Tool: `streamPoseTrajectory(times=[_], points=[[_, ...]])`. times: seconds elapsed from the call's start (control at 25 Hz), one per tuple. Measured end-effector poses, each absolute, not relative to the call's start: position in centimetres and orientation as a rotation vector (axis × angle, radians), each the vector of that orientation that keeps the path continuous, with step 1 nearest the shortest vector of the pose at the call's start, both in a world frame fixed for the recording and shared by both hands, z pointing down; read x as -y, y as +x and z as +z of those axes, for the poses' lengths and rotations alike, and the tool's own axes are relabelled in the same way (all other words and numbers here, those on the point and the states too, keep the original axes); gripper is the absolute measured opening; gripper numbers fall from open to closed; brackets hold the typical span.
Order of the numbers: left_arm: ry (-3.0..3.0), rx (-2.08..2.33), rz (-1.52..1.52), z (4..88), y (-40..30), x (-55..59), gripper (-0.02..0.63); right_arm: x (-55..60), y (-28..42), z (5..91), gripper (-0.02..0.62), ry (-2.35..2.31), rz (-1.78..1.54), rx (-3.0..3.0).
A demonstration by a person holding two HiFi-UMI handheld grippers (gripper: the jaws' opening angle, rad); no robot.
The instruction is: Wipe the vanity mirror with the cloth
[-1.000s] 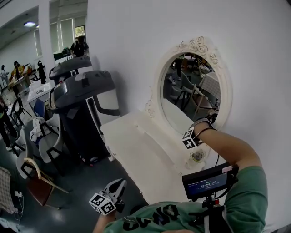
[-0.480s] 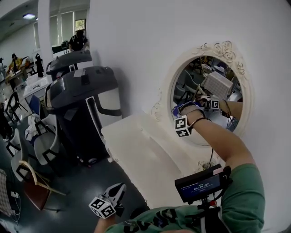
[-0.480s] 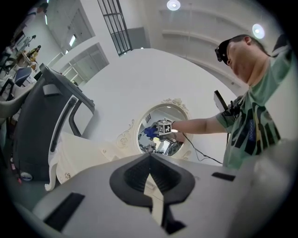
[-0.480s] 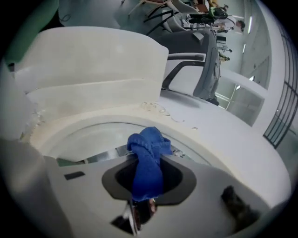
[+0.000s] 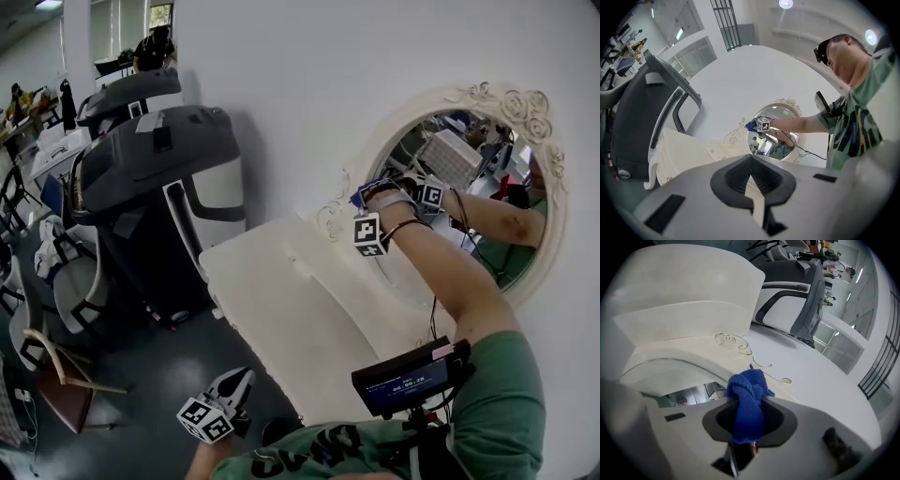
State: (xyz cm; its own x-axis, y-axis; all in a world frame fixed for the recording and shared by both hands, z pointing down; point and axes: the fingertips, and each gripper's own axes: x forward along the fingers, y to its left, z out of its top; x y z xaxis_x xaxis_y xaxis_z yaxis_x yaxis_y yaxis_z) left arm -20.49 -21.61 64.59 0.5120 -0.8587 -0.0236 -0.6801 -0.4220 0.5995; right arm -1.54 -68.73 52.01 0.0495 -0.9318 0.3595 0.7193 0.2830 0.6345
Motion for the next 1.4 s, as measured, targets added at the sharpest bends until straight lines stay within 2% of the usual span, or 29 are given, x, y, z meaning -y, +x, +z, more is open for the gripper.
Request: streamPoseTrajectory(times=[0.4, 0.68, 1.4], points=[[2.267, 1.211, -0.448, 63.6, -18.4, 23.4, 0.006, 67.0, 1.0, 52.4, 0.074, 0.313, -1.163, 0.834], [2.285, 1.256, -0.437, 61.8, -17.7, 20.3, 0.006, 61.0, 7.3, 53.6, 0.074, 0.263, -1.029, 0.816], [2.387, 1.267, -0.444, 56.5, -8.8, 11.1, 0.006, 44.6, 24.9, 56.1, 0.074, 0.163, -0.701, 0.805]])
